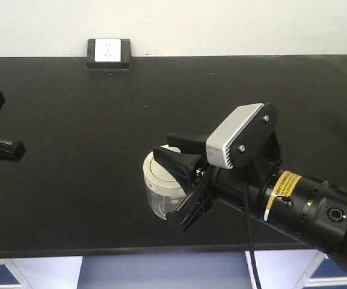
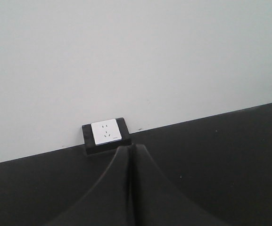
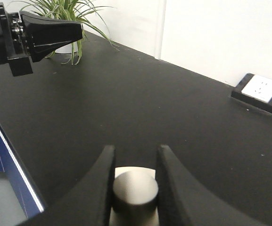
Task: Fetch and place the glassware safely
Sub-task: 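Hold the jar above the worktop as the base stops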
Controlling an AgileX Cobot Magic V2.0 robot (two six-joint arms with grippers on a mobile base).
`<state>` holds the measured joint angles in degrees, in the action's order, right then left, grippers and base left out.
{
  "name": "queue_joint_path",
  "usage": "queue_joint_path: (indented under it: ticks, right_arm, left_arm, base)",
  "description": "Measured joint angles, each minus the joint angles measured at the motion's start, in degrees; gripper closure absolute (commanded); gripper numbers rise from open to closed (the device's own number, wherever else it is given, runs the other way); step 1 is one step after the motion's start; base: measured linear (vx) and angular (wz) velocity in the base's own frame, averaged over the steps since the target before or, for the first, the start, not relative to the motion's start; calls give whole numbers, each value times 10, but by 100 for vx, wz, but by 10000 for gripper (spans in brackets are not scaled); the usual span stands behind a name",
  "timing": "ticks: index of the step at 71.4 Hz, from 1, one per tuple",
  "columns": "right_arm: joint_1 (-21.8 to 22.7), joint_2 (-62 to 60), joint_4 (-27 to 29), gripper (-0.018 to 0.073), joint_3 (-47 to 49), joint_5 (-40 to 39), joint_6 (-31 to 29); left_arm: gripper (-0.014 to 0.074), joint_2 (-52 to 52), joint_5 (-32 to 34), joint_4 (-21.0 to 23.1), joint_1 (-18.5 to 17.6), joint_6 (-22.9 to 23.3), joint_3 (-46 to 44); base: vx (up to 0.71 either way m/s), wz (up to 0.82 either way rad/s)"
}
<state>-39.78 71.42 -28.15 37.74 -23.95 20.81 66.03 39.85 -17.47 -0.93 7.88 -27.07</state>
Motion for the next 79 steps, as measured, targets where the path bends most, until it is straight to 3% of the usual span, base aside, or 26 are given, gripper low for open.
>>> queue_joint_path:
  ticks: [79]
  right_arm:
    - [0, 0, 0, 560, 0, -1, 0]
  left_arm:
    - [603, 0, 0, 0, 0, 0, 0]
  base:
    - [9, 4]
